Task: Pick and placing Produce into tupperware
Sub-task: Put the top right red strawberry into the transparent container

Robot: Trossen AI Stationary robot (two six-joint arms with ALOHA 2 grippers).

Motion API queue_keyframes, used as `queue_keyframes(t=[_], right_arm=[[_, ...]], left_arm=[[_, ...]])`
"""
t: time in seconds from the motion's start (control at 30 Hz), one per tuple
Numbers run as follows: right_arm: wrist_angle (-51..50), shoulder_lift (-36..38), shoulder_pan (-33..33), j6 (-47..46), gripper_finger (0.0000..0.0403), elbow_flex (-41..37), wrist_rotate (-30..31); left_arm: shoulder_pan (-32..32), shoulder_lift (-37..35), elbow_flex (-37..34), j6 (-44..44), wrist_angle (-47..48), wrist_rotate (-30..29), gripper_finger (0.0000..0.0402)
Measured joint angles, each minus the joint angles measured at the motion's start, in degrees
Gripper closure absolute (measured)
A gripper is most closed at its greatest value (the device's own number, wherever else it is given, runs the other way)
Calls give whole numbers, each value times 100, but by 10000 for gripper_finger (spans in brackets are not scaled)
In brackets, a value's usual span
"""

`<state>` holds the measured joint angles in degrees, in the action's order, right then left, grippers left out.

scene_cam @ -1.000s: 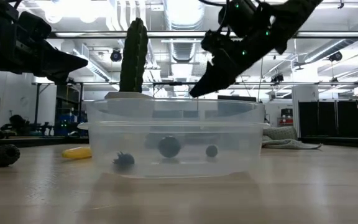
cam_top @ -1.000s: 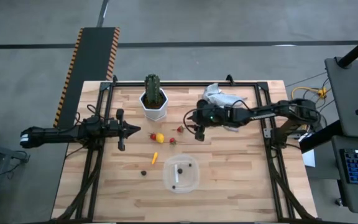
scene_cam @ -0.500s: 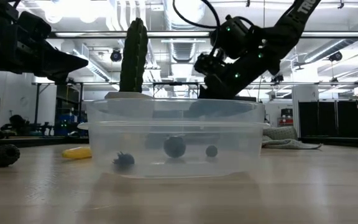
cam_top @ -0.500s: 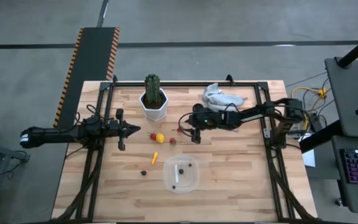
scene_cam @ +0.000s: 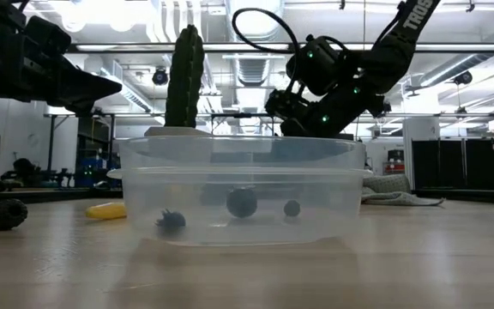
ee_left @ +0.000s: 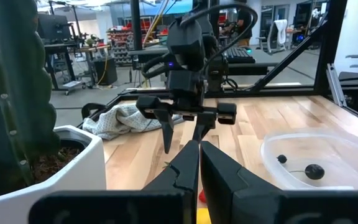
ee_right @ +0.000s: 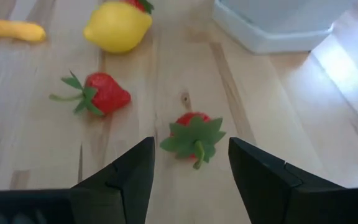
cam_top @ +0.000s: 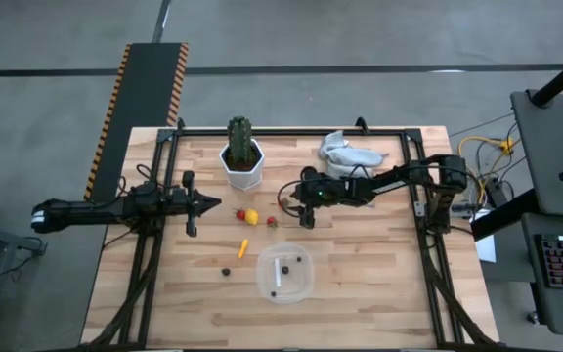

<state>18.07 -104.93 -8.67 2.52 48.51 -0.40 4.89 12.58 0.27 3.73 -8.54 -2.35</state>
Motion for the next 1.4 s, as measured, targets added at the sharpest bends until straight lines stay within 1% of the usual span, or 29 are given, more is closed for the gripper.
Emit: queue_keyframes(t=[0.23, 0.6, 1.4], right_arm=[[65, -185, 0, 9, 204, 0, 24], [63, -174, -87, 4, 209, 0, 46], [15, -174, -85, 9, 304, 0, 24]], left_arm=[[0, 2, 0, -2, 0, 0, 402], [0, 4, 0, -4, 2, 0, 402], [0, 4, 0, -4, 2, 0, 402]])
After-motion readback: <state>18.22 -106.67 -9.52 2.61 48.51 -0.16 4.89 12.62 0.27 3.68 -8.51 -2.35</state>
